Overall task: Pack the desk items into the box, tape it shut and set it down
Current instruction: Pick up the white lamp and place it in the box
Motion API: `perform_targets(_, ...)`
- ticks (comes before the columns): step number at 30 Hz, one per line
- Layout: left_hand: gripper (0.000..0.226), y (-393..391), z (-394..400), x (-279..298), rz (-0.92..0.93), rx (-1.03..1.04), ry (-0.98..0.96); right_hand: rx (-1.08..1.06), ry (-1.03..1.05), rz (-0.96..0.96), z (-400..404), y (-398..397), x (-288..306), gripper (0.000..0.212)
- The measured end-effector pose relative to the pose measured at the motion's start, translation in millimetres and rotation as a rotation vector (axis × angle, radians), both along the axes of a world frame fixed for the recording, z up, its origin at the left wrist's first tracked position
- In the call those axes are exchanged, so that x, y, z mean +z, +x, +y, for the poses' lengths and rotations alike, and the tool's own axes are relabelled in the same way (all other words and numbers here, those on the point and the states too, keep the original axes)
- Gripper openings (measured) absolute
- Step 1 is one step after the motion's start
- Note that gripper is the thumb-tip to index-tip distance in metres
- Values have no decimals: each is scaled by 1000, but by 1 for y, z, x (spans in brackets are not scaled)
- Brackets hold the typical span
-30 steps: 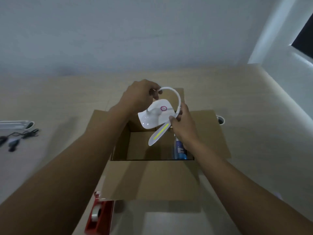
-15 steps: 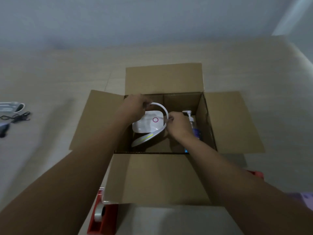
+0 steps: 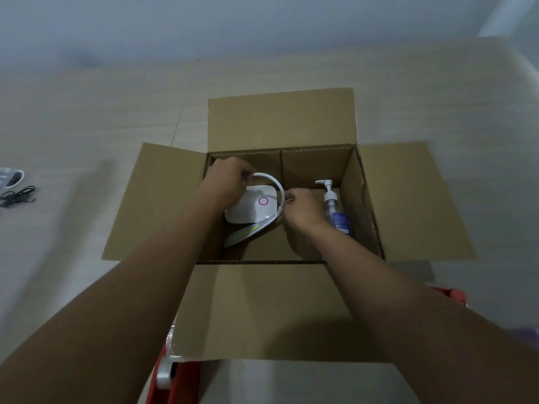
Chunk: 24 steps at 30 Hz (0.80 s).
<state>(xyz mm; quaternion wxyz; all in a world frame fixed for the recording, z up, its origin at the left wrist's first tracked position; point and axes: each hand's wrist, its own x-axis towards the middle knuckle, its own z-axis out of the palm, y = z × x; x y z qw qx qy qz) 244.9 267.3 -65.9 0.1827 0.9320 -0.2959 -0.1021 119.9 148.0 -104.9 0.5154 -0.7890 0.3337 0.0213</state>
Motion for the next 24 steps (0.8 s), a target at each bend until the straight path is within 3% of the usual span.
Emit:
perform_targets(4, 24, -7, 4, -3, 82, 84, -54, 33, 61, -14, -1, -9, 6, 35)
perform_targets(8, 37, -16, 11, -2, 134, 155, -71, 56, 75, -67, -10, -23, 20, 53)
perform_targets(14, 51, -50, 7, 38, 196, 206, -235, 97, -264, -143, -30, -62, 53, 60)
perform_targets(24, 58, -131, -32, 108, 129, 29, -310, -54, -445, -237, -76, -161, 115, 63)
